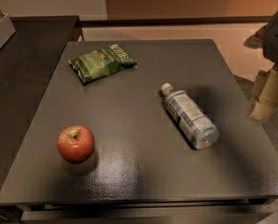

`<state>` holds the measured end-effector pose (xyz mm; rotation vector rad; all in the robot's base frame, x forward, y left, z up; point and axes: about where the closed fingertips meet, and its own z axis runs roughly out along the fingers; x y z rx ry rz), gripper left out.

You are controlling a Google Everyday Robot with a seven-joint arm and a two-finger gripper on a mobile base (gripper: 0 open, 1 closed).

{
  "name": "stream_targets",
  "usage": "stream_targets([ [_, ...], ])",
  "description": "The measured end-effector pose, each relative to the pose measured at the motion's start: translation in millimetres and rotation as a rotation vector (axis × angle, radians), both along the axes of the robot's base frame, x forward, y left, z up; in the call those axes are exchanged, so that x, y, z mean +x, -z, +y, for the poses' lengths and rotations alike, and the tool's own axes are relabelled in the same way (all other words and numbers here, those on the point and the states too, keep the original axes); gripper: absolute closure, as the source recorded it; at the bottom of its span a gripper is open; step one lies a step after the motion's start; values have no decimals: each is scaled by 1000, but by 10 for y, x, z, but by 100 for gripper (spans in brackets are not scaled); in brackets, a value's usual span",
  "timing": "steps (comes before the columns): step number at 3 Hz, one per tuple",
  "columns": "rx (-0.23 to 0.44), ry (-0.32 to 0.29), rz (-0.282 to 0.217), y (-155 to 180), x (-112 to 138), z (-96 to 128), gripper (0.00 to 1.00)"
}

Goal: Pick blue plastic bottle

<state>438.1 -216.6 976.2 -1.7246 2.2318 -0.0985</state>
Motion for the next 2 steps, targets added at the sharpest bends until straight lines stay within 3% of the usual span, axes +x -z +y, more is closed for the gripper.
stream_targets([
  [2, -2, 22, -1, -10, 19, 3, 0],
])
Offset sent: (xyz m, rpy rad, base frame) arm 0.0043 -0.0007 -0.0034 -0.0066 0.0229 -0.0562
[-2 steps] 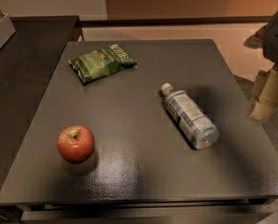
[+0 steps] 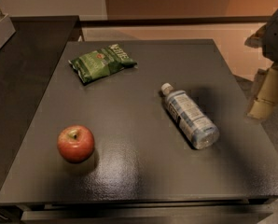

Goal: Pick blue plastic bottle

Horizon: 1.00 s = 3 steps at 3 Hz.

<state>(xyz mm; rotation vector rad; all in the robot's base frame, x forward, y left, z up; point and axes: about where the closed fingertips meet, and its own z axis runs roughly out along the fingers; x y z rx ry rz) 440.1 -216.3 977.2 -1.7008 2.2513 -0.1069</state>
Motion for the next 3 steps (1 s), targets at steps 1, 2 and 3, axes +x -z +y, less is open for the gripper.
stream_targets([
  [1, -12, 83, 10, 66, 84, 108, 0],
  [2, -18, 199, 48, 158, 174, 248, 0],
  [3, -17, 298, 106, 328, 268, 491, 0],
])
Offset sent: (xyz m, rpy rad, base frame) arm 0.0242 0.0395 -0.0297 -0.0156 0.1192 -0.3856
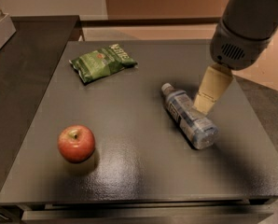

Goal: Pick blue plastic bottle

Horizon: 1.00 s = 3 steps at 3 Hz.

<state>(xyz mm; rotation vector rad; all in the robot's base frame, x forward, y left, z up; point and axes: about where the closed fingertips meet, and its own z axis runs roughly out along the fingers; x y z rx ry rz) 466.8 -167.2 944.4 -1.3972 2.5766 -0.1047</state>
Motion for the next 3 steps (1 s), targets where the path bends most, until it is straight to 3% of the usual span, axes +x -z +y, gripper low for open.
stream_targets([
  [2, 17, 249, 75, 446, 120, 395, 0],
  [3, 21, 370, 111, 673, 141, 488, 0],
])
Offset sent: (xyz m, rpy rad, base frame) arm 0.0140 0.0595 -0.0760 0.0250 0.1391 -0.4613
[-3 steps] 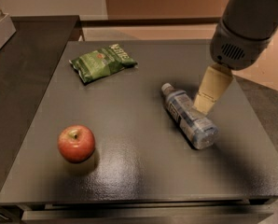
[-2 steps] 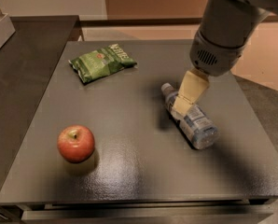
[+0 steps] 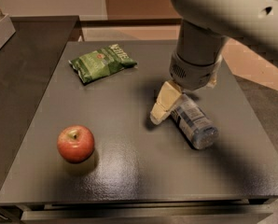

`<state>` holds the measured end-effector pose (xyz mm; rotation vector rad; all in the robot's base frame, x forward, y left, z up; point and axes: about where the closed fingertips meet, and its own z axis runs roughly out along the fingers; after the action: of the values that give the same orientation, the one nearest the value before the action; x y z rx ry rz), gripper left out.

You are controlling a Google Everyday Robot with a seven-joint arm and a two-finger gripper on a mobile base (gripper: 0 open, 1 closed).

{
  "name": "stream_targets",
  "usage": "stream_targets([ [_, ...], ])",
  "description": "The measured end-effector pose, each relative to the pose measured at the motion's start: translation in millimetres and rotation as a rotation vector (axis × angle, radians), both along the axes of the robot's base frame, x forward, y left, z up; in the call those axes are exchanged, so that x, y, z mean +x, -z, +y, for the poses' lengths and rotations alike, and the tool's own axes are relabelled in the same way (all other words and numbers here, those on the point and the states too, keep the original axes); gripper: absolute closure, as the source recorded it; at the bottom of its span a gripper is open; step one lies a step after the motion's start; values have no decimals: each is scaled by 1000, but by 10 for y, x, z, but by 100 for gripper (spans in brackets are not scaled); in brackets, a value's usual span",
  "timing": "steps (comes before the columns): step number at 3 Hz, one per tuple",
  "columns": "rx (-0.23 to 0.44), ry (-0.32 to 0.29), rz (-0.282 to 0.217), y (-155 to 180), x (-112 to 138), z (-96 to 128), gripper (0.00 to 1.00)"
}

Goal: Pick blue plastic bottle

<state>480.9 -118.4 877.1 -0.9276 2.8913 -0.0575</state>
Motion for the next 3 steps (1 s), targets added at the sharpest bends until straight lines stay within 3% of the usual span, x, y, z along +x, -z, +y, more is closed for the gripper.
stream_targets([
  [1, -7, 78, 29, 159, 0, 29, 0],
  [3, -27, 178, 49, 274, -23, -66, 41],
])
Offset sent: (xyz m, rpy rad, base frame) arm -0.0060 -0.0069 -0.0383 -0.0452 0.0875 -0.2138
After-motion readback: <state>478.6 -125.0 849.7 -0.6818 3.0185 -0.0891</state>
